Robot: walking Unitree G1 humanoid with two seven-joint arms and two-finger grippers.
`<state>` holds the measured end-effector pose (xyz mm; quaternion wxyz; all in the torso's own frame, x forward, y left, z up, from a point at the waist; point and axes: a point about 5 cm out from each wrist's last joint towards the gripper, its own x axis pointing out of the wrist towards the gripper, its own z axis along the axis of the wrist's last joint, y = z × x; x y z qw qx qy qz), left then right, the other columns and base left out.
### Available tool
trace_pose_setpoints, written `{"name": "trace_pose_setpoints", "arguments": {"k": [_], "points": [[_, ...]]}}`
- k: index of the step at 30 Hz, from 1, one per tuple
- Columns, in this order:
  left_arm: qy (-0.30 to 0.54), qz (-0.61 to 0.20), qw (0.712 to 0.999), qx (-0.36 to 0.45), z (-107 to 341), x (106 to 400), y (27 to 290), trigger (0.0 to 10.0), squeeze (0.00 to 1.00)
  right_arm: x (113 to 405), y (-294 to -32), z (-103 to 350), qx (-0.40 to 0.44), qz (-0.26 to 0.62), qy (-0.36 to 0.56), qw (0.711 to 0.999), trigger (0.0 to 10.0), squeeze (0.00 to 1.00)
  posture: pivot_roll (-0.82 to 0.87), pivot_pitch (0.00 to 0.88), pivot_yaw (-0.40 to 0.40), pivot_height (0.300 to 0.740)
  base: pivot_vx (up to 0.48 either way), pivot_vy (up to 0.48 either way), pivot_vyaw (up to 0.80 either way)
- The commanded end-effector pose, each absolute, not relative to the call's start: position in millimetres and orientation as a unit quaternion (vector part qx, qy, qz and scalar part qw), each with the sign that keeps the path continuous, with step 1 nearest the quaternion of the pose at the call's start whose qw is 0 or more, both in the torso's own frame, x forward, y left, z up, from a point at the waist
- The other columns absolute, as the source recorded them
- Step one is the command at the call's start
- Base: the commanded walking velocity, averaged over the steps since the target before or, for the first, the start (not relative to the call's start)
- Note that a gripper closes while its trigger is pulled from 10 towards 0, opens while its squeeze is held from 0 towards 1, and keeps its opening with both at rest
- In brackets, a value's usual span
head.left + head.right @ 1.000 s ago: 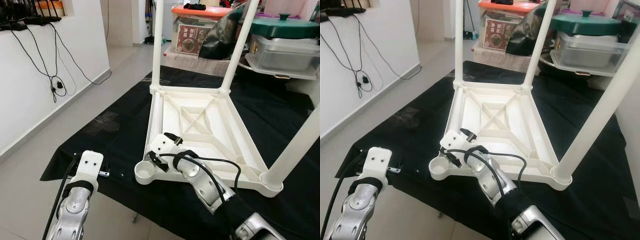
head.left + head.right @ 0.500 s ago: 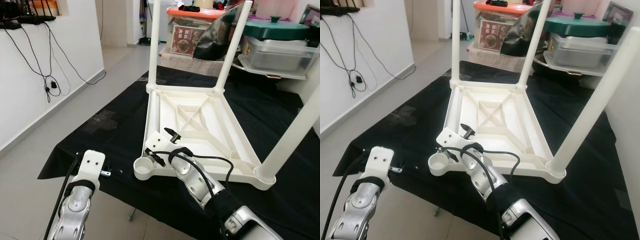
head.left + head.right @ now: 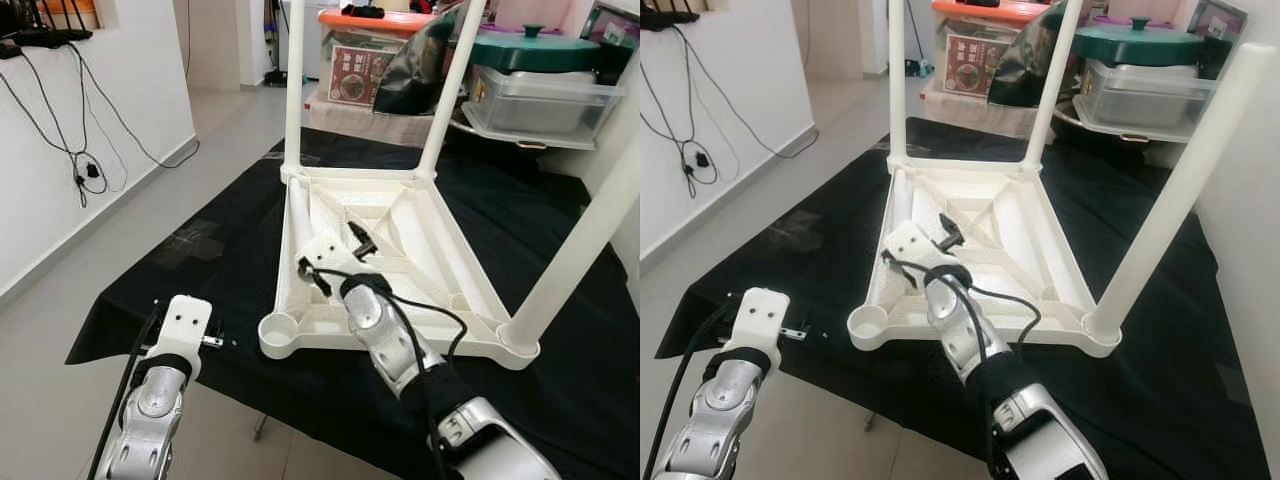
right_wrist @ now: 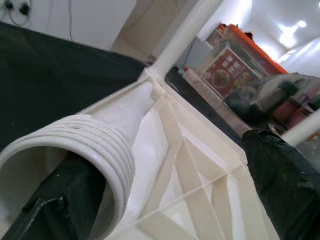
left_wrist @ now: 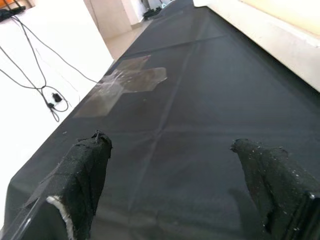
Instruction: Building children table
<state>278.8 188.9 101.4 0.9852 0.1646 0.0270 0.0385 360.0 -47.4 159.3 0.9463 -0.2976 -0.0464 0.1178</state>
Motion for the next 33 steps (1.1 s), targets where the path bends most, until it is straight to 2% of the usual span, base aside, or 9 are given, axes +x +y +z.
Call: {"name": "trace_pose_setpoints", "arguments": {"k": [1,2,3,11,23,28,33], "points": [[0.033,0.039,0.984,0.171,98.2,279.2,189.6,10.0,0.0,358.1,-42.3,155.8,-0.286,0.137,-0.043,0.947,4.4,0.0,0.11,0.0,-0.079,0.74,0.0,0.0,0.0],[0.033,0.039,0.984,0.171,98.2,279.2,189.6,10.0,0.0,358.1,-42.3,155.8,-0.286,0.137,-0.043,0.947,4.4,0.0,0.11,0.0,-0.079,0.74,0.0,0.0,0.0],[0.033,0.039,0.984,0.171,98.5,279.6,189.1,10.0,0.0,356.6,-39.9,154.8,-0.282,0.147,-0.043,0.947,0.0,0.0,0.11,0.0,-0.079,0.74,0.0,0.0,0.0],[0.032,0.041,0.984,0.169,98.6,280.4,188.5,10.0,0.0,353.2,-37.8,150.8,-0.264,0.164,-0.041,0.95,0.0,0.0,0.11,0.0,-0.083,0.74,0.0,0.0,0.0],[0.037,0.032,0.983,0.176,97.6,284.9,188.4,10.0,0.0,350.8,-44.7,148.8,-0.249,0.18,-0.05,0.95,0.0,0.0,0.07,0.0,-0.048,0.74,0.0,0.0,0.0],[0.038,0.026,0.983,0.179,97.5,283.9,189.6,10.0,0.0,349.4,-56.6,151.9,-0.226,0.179,-0.054,0.956,0.0,0.0,0.08,0.0,-0.041,0.74,0.0,0.0,0.0],[0.04,0.029,0.983,0.175,98.7,284.4,195.3,10.0,0.0,341.6,-88.3,162.1,-0.175,0.205,-0.065,0.961,0.0,0.0,0.07,0.0,-0.029,0.74,0.0,0.0,0.0]]}}
